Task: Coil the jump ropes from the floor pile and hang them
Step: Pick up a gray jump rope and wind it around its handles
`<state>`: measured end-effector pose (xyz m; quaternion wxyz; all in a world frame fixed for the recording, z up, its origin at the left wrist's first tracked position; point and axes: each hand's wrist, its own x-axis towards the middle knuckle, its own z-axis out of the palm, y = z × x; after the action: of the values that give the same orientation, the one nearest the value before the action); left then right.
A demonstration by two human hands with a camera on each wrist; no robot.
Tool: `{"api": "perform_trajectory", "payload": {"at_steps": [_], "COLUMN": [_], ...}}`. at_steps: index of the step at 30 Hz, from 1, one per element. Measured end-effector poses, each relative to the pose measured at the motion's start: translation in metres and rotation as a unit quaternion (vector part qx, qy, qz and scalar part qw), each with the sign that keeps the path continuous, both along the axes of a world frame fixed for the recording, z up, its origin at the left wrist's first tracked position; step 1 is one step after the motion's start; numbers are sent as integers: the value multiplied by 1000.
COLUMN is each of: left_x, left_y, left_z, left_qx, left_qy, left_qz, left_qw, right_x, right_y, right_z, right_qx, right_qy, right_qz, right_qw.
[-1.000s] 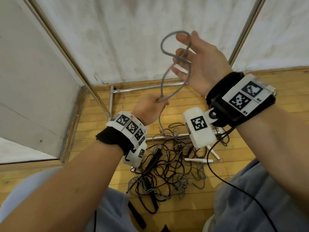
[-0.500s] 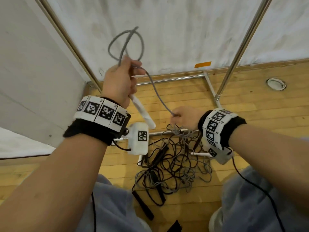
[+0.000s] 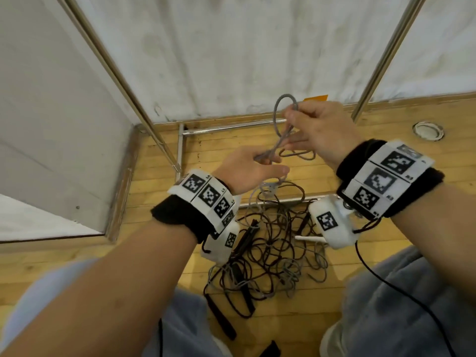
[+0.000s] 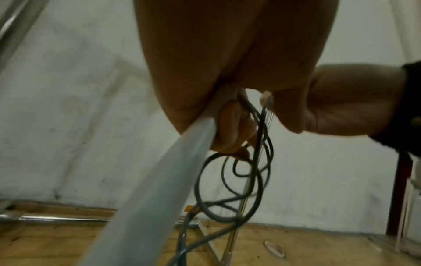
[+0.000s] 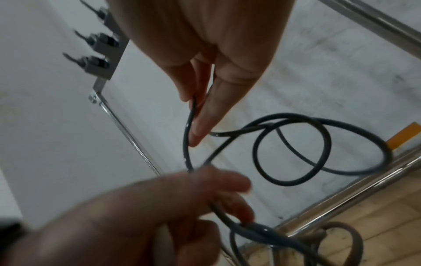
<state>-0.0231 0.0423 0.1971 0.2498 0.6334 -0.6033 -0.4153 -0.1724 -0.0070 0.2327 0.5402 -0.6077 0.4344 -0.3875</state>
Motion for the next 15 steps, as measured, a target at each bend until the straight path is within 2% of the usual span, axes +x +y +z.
{"api": "perform_trajectory", "payload": {"at_steps": [3,6,8,10,13,15], "left_x": [-1,5,11,14,16,19], "left_y": [-2,-8,-13,-15,-11,-8], "left_z": [-5,2,10,20,33,40], "left_qx": [-27,-83,-104,-103,-79,-75], "left_qy": [-48,12,105,204,285,308], "left_qz": [13,112,154,162,156,151], "left_qw": [998,990,977,960,942,936], "right_x": [2,0,-4,-3,3,6], "right_y": [-3,-6,-7,-2,12,18], "right_z": [4,-2,-12,-23,-36,-41], "right_qx": [8,19,10,-10,-11,-42], "right_qy": [-47,-29,105,240,307,333], "right_qz": [-22,-10,71,189,285,266], "right_qw": [999,999,992,952,908,904]}}
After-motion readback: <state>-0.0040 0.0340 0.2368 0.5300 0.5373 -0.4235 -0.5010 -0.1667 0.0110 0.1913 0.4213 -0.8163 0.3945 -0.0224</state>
